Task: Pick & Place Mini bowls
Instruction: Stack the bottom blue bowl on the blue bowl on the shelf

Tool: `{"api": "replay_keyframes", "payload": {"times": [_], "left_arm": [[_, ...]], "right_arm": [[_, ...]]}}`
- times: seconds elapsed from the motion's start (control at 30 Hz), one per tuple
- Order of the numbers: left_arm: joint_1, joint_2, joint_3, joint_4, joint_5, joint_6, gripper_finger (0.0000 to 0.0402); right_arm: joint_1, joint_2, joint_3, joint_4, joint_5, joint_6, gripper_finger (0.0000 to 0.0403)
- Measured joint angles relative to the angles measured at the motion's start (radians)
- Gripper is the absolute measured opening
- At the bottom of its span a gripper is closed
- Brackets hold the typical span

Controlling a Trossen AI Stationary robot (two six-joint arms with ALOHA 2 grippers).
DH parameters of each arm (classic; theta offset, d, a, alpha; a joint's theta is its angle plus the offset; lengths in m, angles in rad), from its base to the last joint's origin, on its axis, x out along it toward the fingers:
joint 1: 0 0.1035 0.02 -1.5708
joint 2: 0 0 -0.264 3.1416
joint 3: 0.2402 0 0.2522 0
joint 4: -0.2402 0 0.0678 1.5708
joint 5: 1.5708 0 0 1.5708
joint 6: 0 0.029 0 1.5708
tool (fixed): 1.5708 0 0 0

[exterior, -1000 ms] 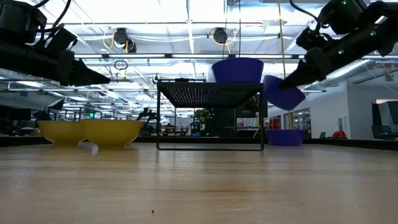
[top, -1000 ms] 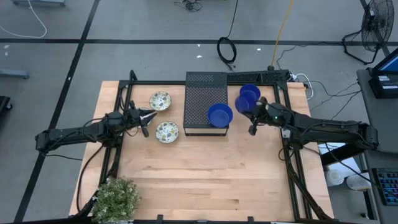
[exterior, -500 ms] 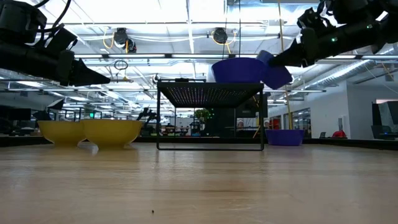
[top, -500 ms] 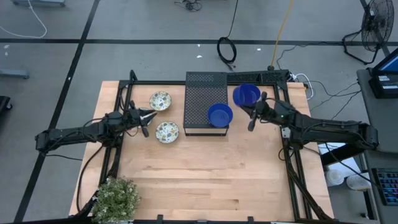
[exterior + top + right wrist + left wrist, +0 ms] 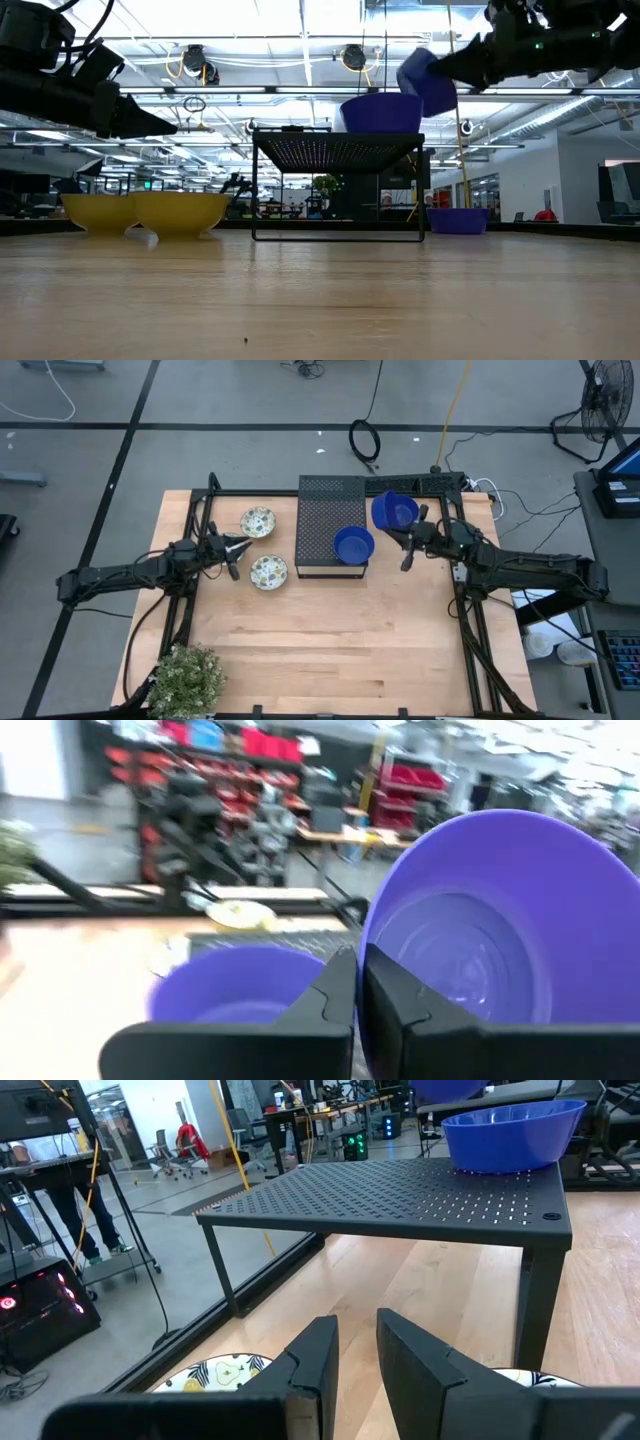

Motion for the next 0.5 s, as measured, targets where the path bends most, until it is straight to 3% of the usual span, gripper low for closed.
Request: {"api": "replay_keyframes", "payload": {"times": [0.27, 0.5], "left_arm": [[0.0, 0.0, 0.0, 0.0, 0.0, 0.0, 0.0077], [0.0, 0.0, 0.0, 0.0, 0.0, 0.0, 0.0077]], "right_arm": [[0.0, 0.001, 0.0, 0.056, -0.191, 0.03, 0.0], [0.001, 0.001, 0.0, 0.056, -0.29, 0.03, 0.0]]}}
